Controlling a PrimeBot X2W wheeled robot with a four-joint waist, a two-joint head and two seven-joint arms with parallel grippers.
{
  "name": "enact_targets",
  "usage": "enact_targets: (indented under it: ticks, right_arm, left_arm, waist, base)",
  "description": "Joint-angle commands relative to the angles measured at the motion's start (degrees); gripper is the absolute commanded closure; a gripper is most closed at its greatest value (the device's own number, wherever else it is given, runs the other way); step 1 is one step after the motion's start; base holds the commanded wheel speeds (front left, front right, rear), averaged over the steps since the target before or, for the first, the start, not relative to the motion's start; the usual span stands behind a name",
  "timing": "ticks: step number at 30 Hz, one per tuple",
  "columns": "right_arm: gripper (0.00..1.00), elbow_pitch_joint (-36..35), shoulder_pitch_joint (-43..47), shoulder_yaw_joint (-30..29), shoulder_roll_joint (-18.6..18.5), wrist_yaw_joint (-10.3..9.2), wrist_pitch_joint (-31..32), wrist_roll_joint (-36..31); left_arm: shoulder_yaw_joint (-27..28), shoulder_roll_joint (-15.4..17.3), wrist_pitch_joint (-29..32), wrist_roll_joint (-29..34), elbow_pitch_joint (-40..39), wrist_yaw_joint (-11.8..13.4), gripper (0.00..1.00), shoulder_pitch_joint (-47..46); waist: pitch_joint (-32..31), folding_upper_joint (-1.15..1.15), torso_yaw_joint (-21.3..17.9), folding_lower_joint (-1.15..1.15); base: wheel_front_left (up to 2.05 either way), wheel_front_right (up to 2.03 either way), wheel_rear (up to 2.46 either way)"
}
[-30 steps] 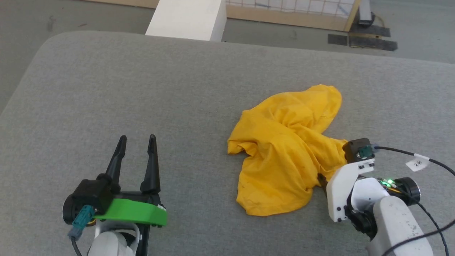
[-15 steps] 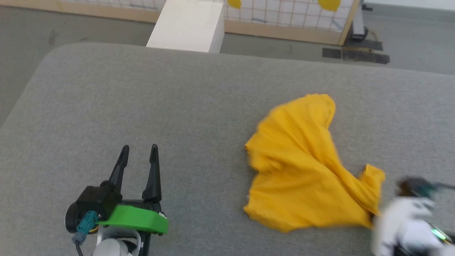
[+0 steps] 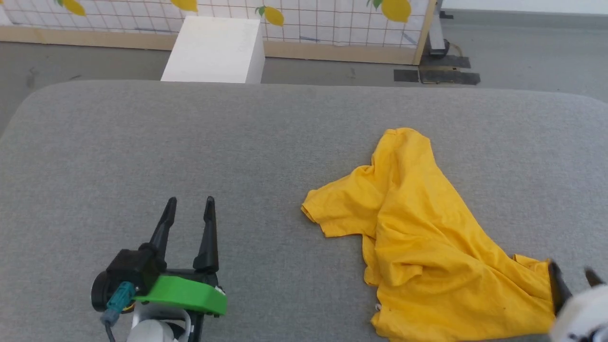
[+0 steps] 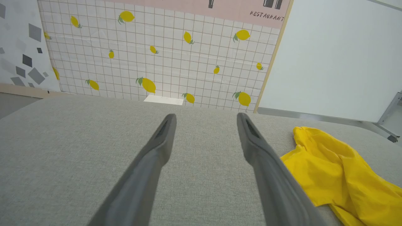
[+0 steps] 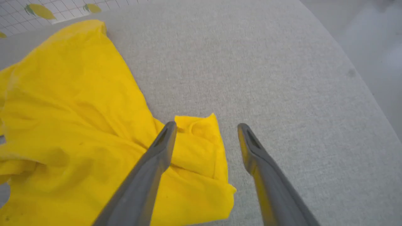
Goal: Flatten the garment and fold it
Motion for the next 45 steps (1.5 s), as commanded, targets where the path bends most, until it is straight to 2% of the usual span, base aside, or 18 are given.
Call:
enact_targets:
  ticks: [1, 3, 4, 8, 9, 13, 14, 17, 20, 21, 22, 25, 28, 32, 35, 40, 45]
  right_arm:
    - [0.0, 0.0, -1.5, 2.1, 0.0, -0.08, -3.2, -0.7]
    - [0.0, -0.2, -2.6, 6.4, 0.0, -0.08, -9.0, -1.5]
    - [0.0, 0.6, -3.8, 11.3, 0.0, -0.08, -15.3, -1.4]
    - [0.0, 2.5, -5.1, 15.2, 0.0, -0.08, -20.1, -1.0]
    - [0.0, 3.9, -5.8, 17.2, 0.0, -0.08, -21.5, -0.6]
    - [0.0, 5.3, -6.4, 18.4, 0.0, -0.08, -22.4, 0.1]
    - [0.0, 5.8, -6.9, 18.9, 0.0, -0.08, -22.5, 0.4]
    - [0.0, 6.0, -7.2, 19.1, 0.0, -0.08, -22.6, 0.5]
    - [0.0, 6.0, -7.6, 19.6, 0.0, -0.08, -22.5, 0.8]
    - [0.0, 6.1, -7.6, 19.8, 0.0, -0.08, -22.5, 0.9]
    - [0.0, 6.2, -7.6, 20.0, 0.0, -0.08, -22.4, 1.0]
    - [0.0, 6.4, -7.5, 20.1, 0.0, -0.08, -22.5, 1.4]
    - [0.0, 6.4, -7.4, 19.7, 0.0, -0.08, -22.7, 1.3]
    - [0.0, 6.3, -7.1, 19.2, 0.0, -0.08, -22.7, 1.0]
    - [0.0, 6.2, -7.0, 19.1, 0.0, -0.08, -22.5, 1.1]
    - [0.0, 5.8, -6.7, 19.1, 0.0, -0.08, -22.0, 0.7]
    - [0.0, 5.4, -6.3, 19.0, 0.0, -0.08, -21.1, 0.0]
  left_arm:
    - [-0.6, -0.2, -0.3, -0.2, 0.5, -0.2, 0.0, -0.9]
    - [-2.5, -0.2, -0.3, -0.9, 1.8, 0.0, 0.0, -2.6]
    - [-6.9, -0.2, -0.3, -1.3, 6.0, 0.3, 0.0, -6.2]
    - [-12.6, -0.2, 2.9, -3.2, 13.4, 2.4, 0.0, -12.8]
    - [-15.7, -0.2, 7.4, -4.9, 18.3, 4.2, 0.0, -17.3]
    - [-18.5, -0.2, 14.7, -6.7, 24.0, 7.2, 0.0, -22.3]
    - [-19.8, -0.2, 21.6, -6.7, 28.3, 9.8, 0.0, -25.3]
    - [-21.1, 0.0, 28.8, -5.8, 32.0, 11.1, 0.0, -27.5]
    - [-22.7, 0.6, 36.4, -5.6, 34.4, 10.6, 0.01, -28.6]
    - [-23.1, 0.8, 38.2, -5.7, 34.7, 10.0, 0.64, -28.7]
    - [-23.4, 0.9, 39.5, -6.1, 34.5, 9.4, 1.0, -28.7]
    - [-21.9, 1.4, 36.0, -6.8, 31.2, 10.0, 1.0, -28.2]
    - [-17.8, 2.1, 26.6, -8.0, 26.0, 13.0, 1.0, -26.0]
    - [-12.0, 3.9, 19.7, -10.8, 20.4, 16.0, 1.0, -20.0]
    - [-8.5, 6.1, 18.5, -12.5, 16.8, 17.8, 1.0, -14.5]
    - [-3.8, 9.5, 20.0, -15.1, 11.4, 20.5, 1.0, -5.6]
    - [0.1, 11.4, 21.7, -15.9, 9.5, 24.9, 1.0, 1.0]
  waist:
    - [0.7, 0.0, -0.9, 0.0]
    - [1.4, 0.0, -1.9, 0.0]
    - [2.6, 0.0, -3.7, 0.0]
    - [4.1, 0.0, -6.1, 0.0]
    - [5.1, 0.0, -7.7, 0.0]
    - [6.1, 0.0, -9.2, 0.0]
    - [6.7, 0.0, -9.9, 0.0]
    - [6.9, 0.0, -10.2, 0.0]
    - [6.9, 0.0, -10.2, 0.0]
    - [6.8, 0.0, -10.1, 0.0]
    - [6.6, 0.0, -9.9, 0.0]
    - [6.2, 0.0, -9.1, 0.0]
    - [5.3, 0.0, -7.7, 0.0]
    - [4.2, 0.0, -5.6, 0.0]
    - [3.7, 0.0, -4.0, 0.0]
    - [3.8, 0.0, -1.1, 0.0]
    - [3.6, 0.0, 1.5, 0.0]
  base:
    - [0.0, 0.0, 0.0]
    - [0.0, 0.0, 0.0]
    - [0.0, 0.0, 0.0]
    - [0.0, 0.0, 0.0]
    - [0.0, 0.0, 0.0]
    - [0.0, 0.0, 0.0]
    - [0.0, 0.0, 0.0]
    - [0.0, 0.0, 0.0]
    - [0.0, 0.0, 0.0]
    - [0.0, 0.0, 0.0]
    - [0.0, 0.0, 0.0]
    - [0.0, 0.0, 0.0]
    - [0.0, 0.0, 0.0]
    - [0.0, 0.0, 0.0]
    - [0.0, 0.0, 0.0]
    - [0.0, 0.0, 0.0]
    - [0.0, 0.0, 0.0]
